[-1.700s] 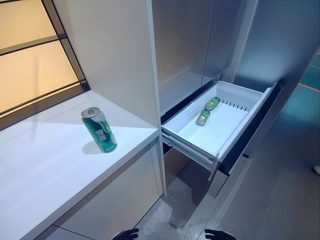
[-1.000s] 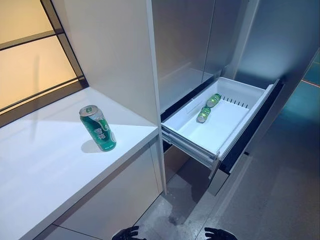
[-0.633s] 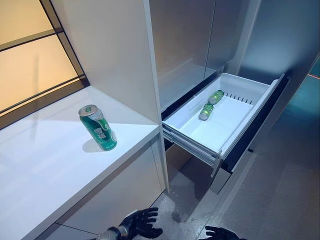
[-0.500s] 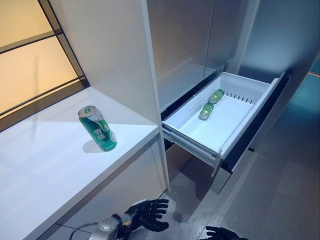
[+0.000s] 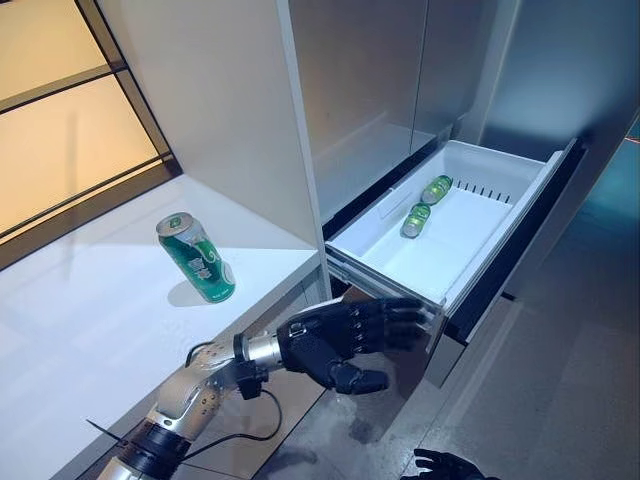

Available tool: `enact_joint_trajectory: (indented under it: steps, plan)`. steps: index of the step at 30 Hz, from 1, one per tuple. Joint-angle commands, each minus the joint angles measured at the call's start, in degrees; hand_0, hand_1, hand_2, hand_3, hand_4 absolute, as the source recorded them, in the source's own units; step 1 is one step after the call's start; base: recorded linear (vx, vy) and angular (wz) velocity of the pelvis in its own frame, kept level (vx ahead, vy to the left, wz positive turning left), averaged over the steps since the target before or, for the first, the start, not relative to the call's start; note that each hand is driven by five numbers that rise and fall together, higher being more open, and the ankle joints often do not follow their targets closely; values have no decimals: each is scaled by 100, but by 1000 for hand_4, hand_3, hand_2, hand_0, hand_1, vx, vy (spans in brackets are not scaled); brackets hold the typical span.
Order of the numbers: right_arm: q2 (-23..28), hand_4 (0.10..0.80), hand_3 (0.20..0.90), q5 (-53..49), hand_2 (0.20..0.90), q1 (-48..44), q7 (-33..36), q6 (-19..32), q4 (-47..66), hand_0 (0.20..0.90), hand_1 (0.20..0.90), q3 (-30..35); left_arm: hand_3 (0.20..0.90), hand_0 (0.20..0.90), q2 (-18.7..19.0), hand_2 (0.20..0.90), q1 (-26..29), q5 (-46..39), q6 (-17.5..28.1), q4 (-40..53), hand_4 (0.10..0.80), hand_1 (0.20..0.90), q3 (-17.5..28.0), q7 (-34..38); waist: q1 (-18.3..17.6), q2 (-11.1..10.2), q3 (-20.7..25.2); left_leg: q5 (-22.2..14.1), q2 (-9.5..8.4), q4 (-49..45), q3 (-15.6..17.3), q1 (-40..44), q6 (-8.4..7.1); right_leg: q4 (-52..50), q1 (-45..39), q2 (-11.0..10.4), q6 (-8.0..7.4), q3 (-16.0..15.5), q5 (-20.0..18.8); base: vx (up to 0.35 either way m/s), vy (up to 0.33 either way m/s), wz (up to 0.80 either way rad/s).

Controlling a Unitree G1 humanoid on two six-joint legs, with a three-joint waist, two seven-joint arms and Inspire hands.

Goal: Put drinks into fridge and close the fridge

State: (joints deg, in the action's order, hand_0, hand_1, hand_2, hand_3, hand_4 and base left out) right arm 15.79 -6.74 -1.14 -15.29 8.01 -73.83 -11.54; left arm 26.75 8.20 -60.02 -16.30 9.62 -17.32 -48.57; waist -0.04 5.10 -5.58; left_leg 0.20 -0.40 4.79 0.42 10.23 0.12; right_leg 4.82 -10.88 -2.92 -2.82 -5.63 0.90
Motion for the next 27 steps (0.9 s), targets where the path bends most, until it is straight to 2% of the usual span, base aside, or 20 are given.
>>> enact_joint_trajectory:
  steps: [1, 2, 5, 9, 11, 12, 13, 14, 16, 19, 22, 25, 27]
  plan:
    - [-158, 800, 900, -43, 900, 54, 100, 99, -291, 900, 900, -221, 900, 900, -473, 900, 494, -1702, 936, 385, 800, 900, 770, 107, 137, -128, 37, -538, -388, -161, -19, -27, 170, -482, 277, 159, -94, -144, 370, 0, 0, 0]
    - [-168, 800, 900, -49, 900, 61, 109, 93, -284, 900, 900, -233, 900, 900, -524, 900, 471, -1810, 989, 381, 800, 900, 808, 73, 140, -133, 38, -542, -387, -161, -25, -18, 168, -481, 265, 158, -90, -148, 373, 0, 0, 0]
    - [-216, 800, 900, -141, 900, 38, 142, 41, -294, 900, 900, -294, 900, 900, -672, 900, 370, -2251, 1562, 385, 800, 900, 959, -22, 188, -156, 51, -550, -378, -161, -72, 25, 147, -475, 212, 160, -67, -180, 390, 0, 0, 0]
    - [-244, 800, 900, -232, 900, 0, 155, -8, -332, 900, 900, -323, 900, 900, -586, 900, 323, -1985, 2640, 481, 800, 900, 1138, 256, 247, -168, 78, -551, -368, -135, -110, 70, 131, -468, 163, 165, -45, -215, 422, 12, -5, 3]
    - [-256, 800, 900, -283, 900, 2, 175, -16, -351, 900, 900, -339, 900, 900, -445, 900, 321, -1570, 3360, 544, 800, 900, 1290, 693, 280, -172, 98, -557, -362, -120, -123, 93, 129, -467, 143, 169, -36, -239, 444, 11, -2, 4]
    - [-262, 800, 900, -292, 900, 1, 180, -16, -358, 900, 900, -342, 900, 900, -419, 900, 326, -1488, 3468, 557, 800, 900, 1319, 806, 285, -175, 99, -557, -362, -115, -128, 100, 129, -467, 138, 170, -36, -245, 450, 11, -3, 4]
    - [-285, 800, 900, -323, 900, 8, 201, -1, -392, 900, 900, -340, 900, 900, -288, 900, 369, -1045, 3935, 559, 800, 900, 1515, 1217, 314, -181, 126, -558, -361, -97, -143, 108, 130, -457, 128, 180, -28, -250, 467, 10, -3, 3]
    - [-295, 800, 900, -336, 900, 13, 210, 5, -402, 900, 900, -347, 900, 900, -227, 900, 383, -689, 4219, 556, 800, 900, 1616, 1531, 327, -188, 135, -563, -356, -96, -142, 109, 126, -458, 123, 183, -21, -255, 484, 0, 0, 0]
    - [-309, 800, 900, -345, 900, 24, 211, 15, -420, 900, 900, -337, 900, 900, -94, 900, 423, -188, 4489, 589, 800, 900, 1793, 2003, 348, -201, 160, -566, -355, -89, -154, 110, 127, -457, 119, 191, -15, -255, 504, 0, 0, 0]
    - [-330, 800, 900, -360, 900, 44, 205, 36, -451, 900, 900, -352, 900, 900, 87, 900, 486, 636, 4638, 672, 800, 900, 2036, 2823, 376, -222, 214, -559, -346, -72, -161, 107, 122, -455, 118, 215, -2, -247, 528, 0, 0, 0]
    - [-348, 800, 900, -358, 900, 49, 198, 27, -456, 900, 900, -371, 900, 900, 198, 900, 548, 1435, 4575, 706, 800, 900, 2203, 3712, 388, -244, 249, -549, -335, -58, -155, 93, 113, -460, 133, 228, 2, -239, 541, 4, -1, 2]
    - [-356, 800, 900, -384, 900, 34, 198, -39, -418, 900, 900, -389, 900, 900, 266, 900, 571, 1962, 4338, 644, 800, 900, 2315, 4485, 398, -262, 273, -540, -329, -52, -147, 88, 110, -461, 139, 242, 11, -230, 549, 0, 0, 0]
    - [-354, 800, 900, -392, 900, 26, 191, -66, -402, 900, 900, -386, 900, 900, 284, 900, 578, 2011, 4301, 582, 800, 900, 2336, 4683, 400, -268, 278, -536, -329, -51, -146, 86, 109, -460, 140, 246, 11, -228, 549, 0, 0, 0]
